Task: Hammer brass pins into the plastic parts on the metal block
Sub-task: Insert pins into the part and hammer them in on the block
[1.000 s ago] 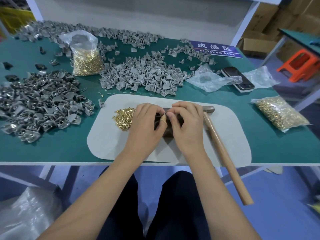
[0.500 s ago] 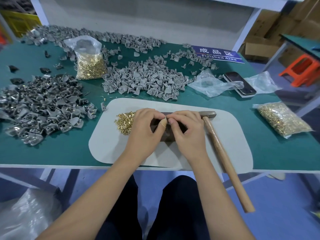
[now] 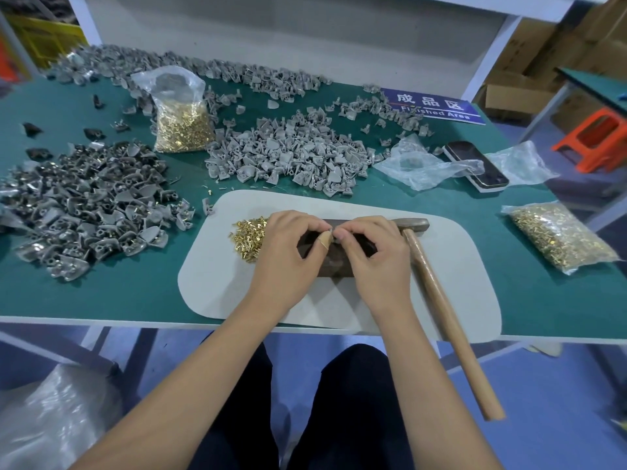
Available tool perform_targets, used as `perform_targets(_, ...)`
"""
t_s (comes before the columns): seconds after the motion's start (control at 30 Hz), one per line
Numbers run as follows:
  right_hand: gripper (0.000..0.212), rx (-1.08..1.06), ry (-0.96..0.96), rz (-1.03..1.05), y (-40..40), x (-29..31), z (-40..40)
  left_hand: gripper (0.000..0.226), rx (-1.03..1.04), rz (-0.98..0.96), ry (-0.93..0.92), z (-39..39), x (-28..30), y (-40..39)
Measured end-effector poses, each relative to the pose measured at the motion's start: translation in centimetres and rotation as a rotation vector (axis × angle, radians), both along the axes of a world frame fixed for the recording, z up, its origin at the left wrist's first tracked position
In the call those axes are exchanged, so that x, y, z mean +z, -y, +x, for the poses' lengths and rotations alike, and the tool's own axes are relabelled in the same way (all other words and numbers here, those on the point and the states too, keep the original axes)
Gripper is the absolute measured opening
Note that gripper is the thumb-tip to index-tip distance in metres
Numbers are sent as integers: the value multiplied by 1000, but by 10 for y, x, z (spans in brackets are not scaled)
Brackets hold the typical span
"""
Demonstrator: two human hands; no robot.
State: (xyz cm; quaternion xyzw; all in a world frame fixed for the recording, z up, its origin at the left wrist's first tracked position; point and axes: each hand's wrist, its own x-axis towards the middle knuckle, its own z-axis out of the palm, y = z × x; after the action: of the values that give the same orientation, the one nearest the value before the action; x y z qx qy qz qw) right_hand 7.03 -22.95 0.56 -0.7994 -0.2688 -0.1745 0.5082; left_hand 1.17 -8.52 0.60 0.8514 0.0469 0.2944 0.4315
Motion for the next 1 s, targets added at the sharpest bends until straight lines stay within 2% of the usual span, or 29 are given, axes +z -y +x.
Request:
perform_targets(0.13, 5, -1, -24, 6, 0, 1, 0, 7, -15, -16, -6, 0, 0, 0)
perform_targets(0.3, 8, -86, 168, -196, -4, 2, -7, 8, 2, 3, 16, 0, -1, -1)
perform_targets(0.4, 6, -94, 216, -204, -5, 0, -9, 8, 28, 22, 31, 0, 0, 0)
perform_targets(0.7, 9, 2, -33, -33, 1, 2, -4, 8, 44, 62, 33, -1, 2, 3)
perform_targets(1.0, 13, -2, -131, 48, 1, 4, -4, 8, 37, 75, 27, -1, 2, 2)
